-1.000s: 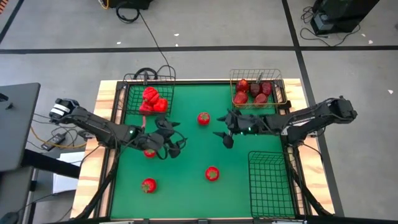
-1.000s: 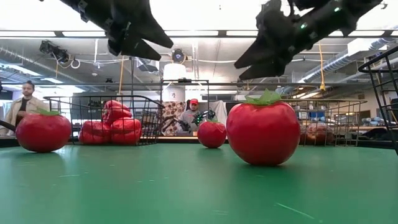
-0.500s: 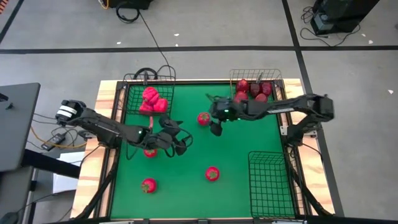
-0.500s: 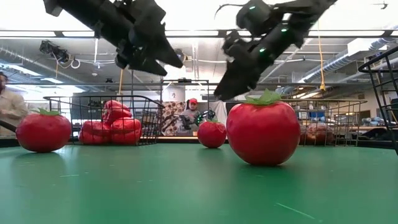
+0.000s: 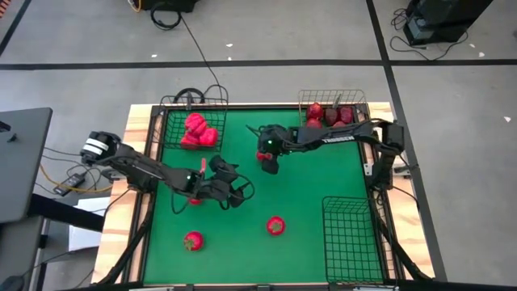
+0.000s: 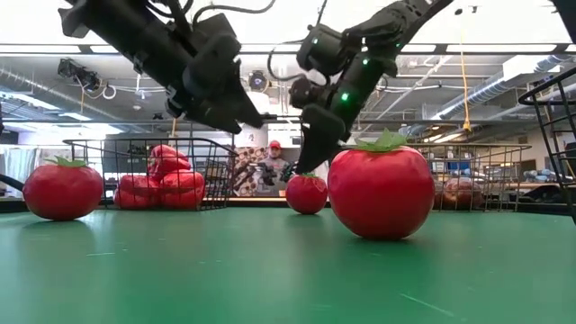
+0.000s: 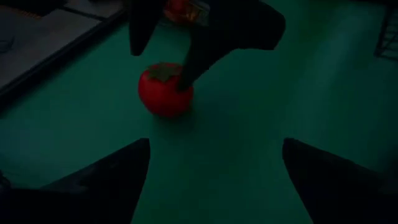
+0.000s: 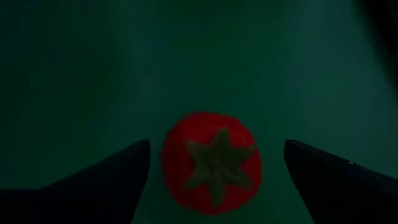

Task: Sort produce into baskets
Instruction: Put the red tomato into the bottom black wire basket

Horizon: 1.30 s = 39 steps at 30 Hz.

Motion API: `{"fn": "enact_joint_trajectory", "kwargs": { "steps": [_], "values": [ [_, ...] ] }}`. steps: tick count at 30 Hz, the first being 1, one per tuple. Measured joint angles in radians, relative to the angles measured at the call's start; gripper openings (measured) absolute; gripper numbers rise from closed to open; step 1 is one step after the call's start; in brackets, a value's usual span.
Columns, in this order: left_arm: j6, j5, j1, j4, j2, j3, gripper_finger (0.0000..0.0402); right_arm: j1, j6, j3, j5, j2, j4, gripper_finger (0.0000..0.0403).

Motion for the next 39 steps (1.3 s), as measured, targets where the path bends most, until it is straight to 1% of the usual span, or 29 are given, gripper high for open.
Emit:
{"fn": "enact_joint_trajectory", "kwargs": {
  "steps": [5,10,13,15,17,24,27,29,34,39],
  "values": [
    [-0.002,0.000,0.000,-0.004,0.025,0.000,0.0371,-0.012,0.036,0.002,0.000,0.043,-0.022,0.0398],
    [0.002,0.008,0.000,-0.009,0.037,0.000,0.0371,-0.008,0.074,0.002,0.038,0.051,-0.017,0.0394],
    [0.003,0.008,0.000,-0.007,0.037,0.000,0.0371,-0.006,0.079,0.003,0.022,0.051,-0.011,0.0388],
    [0.003,0.008,0.000,-0.009,0.037,0.000,0.0371,-0.006,0.081,0.003,0.018,0.051,-0.007,0.0378],
    [0.003,0.008,0.000,-0.008,0.037,0.000,0.0371,-0.006,0.081,0.003,0.022,0.051,-0.007,0.0360],
    [0.002,0.009,0.000,-0.009,0.037,0.000,0.0371,-0.006,0.092,0.003,0.024,0.051,-0.006,0.0261],
    [-0.005,0.010,0.000,-0.009,0.037,0.000,0.0371,-0.006,0.101,0.003,0.025,0.051,-0.006,0.0230],
    [-0.016,0.010,-0.003,-0.009,0.037,0.000,0.0371,-0.006,0.101,0.003,0.026,0.050,-0.006,0.0222],
    [-0.024,0.011,-0.004,-0.009,0.037,0.000,0.0371,-0.005,0.100,0.003,0.025,0.043,-0.014,0.0225],
    [-0.044,0.011,-0.004,-0.009,0.037,0.000,0.0371,0.017,0.101,0.002,0.025,-0.017,-0.063,0.0226]
  ]
}}
